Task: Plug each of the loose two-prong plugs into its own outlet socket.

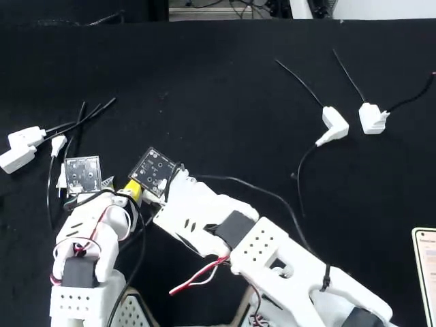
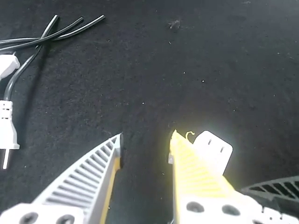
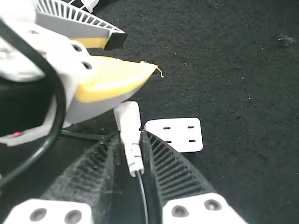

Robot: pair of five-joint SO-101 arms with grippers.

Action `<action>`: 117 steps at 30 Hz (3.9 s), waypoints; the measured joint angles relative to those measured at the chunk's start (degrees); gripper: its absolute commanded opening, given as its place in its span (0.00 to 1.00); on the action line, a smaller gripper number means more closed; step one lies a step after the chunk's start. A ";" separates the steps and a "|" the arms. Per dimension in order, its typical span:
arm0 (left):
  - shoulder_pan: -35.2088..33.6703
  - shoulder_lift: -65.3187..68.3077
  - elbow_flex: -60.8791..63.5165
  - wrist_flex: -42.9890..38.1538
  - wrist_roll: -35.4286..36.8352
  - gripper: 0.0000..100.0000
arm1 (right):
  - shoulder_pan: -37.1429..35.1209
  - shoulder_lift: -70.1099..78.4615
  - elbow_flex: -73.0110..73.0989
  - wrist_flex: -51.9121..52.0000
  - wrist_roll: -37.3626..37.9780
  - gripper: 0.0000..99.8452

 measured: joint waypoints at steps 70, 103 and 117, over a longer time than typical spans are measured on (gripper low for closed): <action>-15.12 0.53 1.76 7.12 -11.08 0.18 | 12.57 52.57 -68.31 50.99 8.70 0.01; -15.12 0.53 1.76 7.12 -11.16 0.18 | 15.03 79.47 -97.41 63.38 11.34 0.01; -15.12 0.53 1.76 7.12 -11.16 0.18 | 16.26 79.82 -97.93 63.56 11.34 0.01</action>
